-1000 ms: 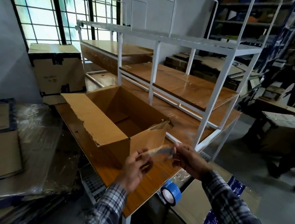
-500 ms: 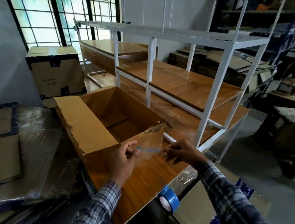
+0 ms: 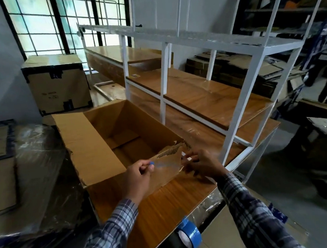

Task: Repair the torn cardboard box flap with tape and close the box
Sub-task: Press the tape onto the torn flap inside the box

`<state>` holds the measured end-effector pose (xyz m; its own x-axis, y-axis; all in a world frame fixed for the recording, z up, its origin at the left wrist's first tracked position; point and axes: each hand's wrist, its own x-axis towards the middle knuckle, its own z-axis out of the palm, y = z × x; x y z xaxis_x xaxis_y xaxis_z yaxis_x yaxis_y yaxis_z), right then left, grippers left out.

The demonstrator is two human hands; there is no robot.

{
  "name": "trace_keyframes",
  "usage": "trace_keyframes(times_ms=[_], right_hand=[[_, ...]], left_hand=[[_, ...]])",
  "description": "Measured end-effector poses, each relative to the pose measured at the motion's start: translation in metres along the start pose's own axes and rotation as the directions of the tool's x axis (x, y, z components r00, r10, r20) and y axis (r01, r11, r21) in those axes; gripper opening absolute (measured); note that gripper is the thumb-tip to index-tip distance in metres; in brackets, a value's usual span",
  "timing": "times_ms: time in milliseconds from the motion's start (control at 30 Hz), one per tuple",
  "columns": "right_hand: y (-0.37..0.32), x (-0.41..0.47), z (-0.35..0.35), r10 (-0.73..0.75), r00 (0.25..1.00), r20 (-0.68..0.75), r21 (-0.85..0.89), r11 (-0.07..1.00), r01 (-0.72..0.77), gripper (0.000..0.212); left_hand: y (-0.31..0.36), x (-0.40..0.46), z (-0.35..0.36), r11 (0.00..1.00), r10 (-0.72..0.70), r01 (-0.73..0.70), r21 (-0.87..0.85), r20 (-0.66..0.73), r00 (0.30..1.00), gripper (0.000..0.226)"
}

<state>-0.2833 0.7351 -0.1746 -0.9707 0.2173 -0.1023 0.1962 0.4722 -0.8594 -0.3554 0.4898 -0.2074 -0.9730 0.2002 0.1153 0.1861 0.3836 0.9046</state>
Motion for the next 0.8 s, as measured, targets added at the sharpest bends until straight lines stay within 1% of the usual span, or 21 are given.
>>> trace_keyframes(times_ms=[100, 200, 300, 367, 500, 567, 633, 733, 800], right_hand=[[-0.010, 0.013, -0.012, 0.013, 1.000, -0.020, -0.002, 1.000, -0.013, 0.013], [-0.017, 0.029, -0.025, 0.094, 0.995, -0.032, 0.039, 0.995, -0.092, 0.015], [-0.020, 0.044, -0.031, 0.126, 0.991, -0.044, 0.005, 0.992, -0.126, 0.013], [-0.021, 0.056, -0.035, 0.125, 0.991, -0.043, -0.018, 0.992, -0.125, 0.013], [-0.009, 0.092, -0.041, 0.107, 0.994, 0.011, -0.086, 0.991, -0.106, 0.012], [-0.002, 0.110, -0.045, 0.079, 0.996, 0.029, -0.122, 0.990, -0.075, 0.010], [0.004, 0.126, -0.050, 0.037, 0.998, 0.056, -0.173, 0.985, -0.027, 0.008], [0.012, 0.151, -0.056, 0.002, 0.995, 0.104, -0.245, 0.969, 0.023, 0.008], [0.017, 0.167, -0.058, -0.008, 0.993, 0.121, -0.310, 0.950, 0.046, 0.008]], left_hand=[[0.005, 0.023, 0.002, 1.000, -0.001, 0.001, -0.011, 0.023, 1.000, 0.010], [0.005, 0.040, 0.009, 0.996, -0.040, 0.044, -0.081, 0.052, 0.998, 0.012], [0.002, 0.047, 0.019, 0.995, -0.027, 0.031, -0.092, 0.041, 0.999, 0.011], [0.004, 0.055, 0.027, 0.996, -0.025, 0.026, -0.087, 0.007, 1.000, 0.008], [0.010, 0.067, 0.041, 0.999, -0.033, 0.032, -0.036, -0.044, 0.998, 0.003], [0.012, 0.071, 0.046, 0.999, -0.039, 0.042, 0.034, -0.071, 0.997, 0.003], [0.012, 0.076, 0.054, 0.991, -0.075, 0.085, 0.107, -0.102, 0.992, 0.003], [0.013, 0.082, 0.073, 0.973, -0.137, 0.167, 0.162, -0.181, 0.974, 0.004], [0.013, 0.085, 0.083, 0.962, -0.154, 0.199, 0.189, -0.230, 0.961, 0.007]])
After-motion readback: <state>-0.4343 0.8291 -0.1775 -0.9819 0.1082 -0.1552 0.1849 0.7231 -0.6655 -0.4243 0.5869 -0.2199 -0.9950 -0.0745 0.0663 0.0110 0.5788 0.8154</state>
